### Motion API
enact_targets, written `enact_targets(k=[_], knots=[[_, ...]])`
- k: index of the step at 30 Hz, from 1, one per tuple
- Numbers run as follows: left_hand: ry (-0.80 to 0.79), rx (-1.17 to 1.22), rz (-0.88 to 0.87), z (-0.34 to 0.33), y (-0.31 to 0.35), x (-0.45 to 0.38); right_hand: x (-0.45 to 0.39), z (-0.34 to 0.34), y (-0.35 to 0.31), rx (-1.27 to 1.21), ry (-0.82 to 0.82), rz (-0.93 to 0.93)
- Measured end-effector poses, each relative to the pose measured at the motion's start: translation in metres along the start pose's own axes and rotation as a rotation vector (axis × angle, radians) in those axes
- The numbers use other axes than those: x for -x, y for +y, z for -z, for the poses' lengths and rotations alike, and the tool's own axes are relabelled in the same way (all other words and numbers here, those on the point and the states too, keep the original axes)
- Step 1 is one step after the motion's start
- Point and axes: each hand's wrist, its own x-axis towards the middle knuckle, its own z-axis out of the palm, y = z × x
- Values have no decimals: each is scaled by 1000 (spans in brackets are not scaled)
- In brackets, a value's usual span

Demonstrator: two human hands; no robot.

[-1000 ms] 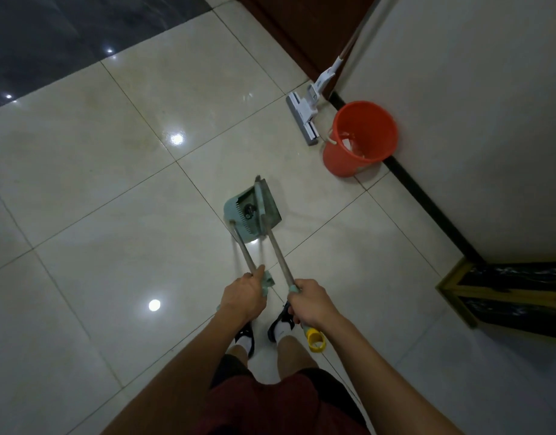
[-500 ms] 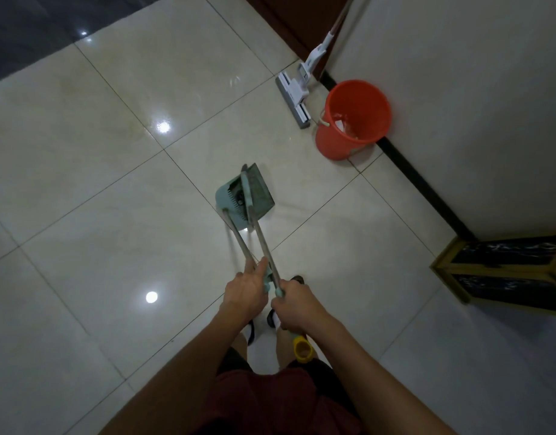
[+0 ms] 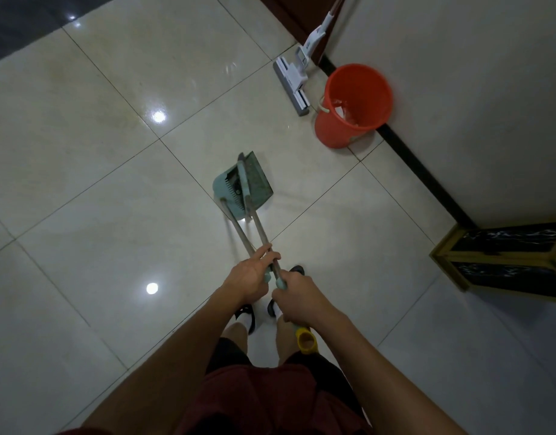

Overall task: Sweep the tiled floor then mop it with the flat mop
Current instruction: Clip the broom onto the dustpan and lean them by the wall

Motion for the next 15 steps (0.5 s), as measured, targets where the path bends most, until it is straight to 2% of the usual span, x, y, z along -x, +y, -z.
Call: enact_targets(k=[8,15], knots=[[43,24,42,12,6,-6,-3,11,8,-267,32,-36],[146,20,50,23,6,-8,-17,19,38,-201,230,-103]])
